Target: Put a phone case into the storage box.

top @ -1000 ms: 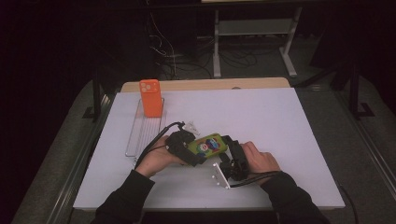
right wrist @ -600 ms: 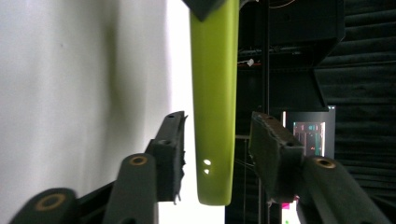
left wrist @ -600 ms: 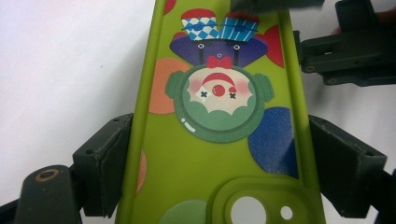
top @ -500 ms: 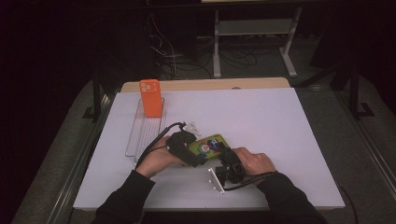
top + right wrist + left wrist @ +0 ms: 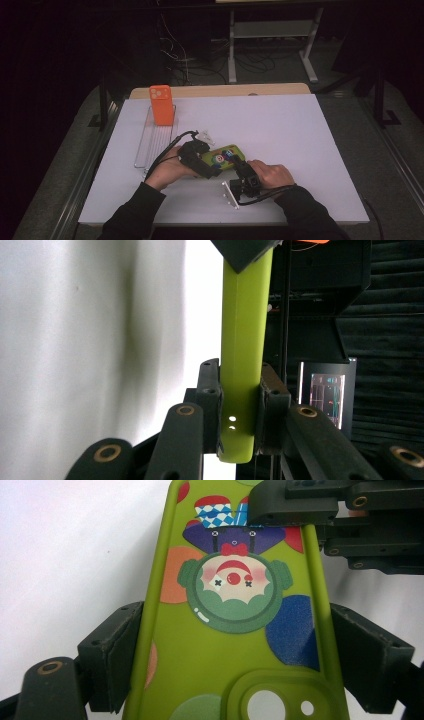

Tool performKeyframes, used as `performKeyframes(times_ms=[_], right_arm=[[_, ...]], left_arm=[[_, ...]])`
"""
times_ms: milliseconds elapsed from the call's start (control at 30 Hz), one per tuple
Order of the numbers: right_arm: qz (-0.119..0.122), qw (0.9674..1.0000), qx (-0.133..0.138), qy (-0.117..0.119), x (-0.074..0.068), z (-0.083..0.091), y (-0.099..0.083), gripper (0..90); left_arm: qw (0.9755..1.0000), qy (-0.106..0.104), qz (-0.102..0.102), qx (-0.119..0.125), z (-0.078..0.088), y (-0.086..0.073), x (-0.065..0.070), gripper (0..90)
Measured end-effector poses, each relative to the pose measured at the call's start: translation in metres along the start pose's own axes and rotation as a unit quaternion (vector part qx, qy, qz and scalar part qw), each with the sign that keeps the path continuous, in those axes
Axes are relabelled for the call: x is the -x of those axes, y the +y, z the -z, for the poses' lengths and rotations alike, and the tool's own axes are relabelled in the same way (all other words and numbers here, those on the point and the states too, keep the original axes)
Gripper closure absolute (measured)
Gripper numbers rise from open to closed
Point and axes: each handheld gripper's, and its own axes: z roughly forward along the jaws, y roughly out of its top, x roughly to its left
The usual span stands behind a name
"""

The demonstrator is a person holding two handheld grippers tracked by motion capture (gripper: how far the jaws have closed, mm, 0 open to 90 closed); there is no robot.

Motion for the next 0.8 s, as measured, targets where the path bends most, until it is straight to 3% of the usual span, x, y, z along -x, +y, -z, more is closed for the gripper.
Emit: performKeyframes(times_ms=[33, 67, 167, 267, 500, 767, 800], right_arm=[[0.001, 1.0000, 0.000, 0.001, 0.000, 0.000, 0.000, 75.0], [0.001, 1.0000, 0.000, -0.001, 0.000, 0.000, 0.000, 75.1], [-0.003, 1.0000, -0.001, -0.008, -0.001, 0.001, 0.001, 75.4], [0.000, 1.0000, 0.003, -0.008, 0.002, 0.002, 0.001, 75.5], [-0.026, 0.9995, -0.012, -0.011, 0.005, 0.001, -0.005, 75.5], [-0.073, 0.9970, -0.021, -0.011, 0.012, 0.000, -0.015, 75.4], [-0.080, 0.9965, -0.023, -0.010, 0.013, 0.000, -0.017, 75.5]], left_arm=[[1.0000, 0.002, 0.002, 0.004, -0.001, 0.000, 0.001, 14.4], [0.9999, 0.004, -0.010, -0.001, 0.001, 0.000, 0.000, 14.1], [0.9999, 0.011, -0.007, 0.006, 0.001, -0.001, 0.002, 12.5], [0.9998, 0.014, -0.015, 0.004, 0.003, -0.001, 0.001, 6.4], [0.9994, -0.004, -0.023, 0.023, 0.019, -0.002, 0.000, 0.0], [0.9990, 0.000, -0.019, 0.042, 0.027, -0.008, -0.006, 0.0], [0.9990, 0.000, -0.026, 0.036, 0.029, -0.009, -0.008, 0.0]])
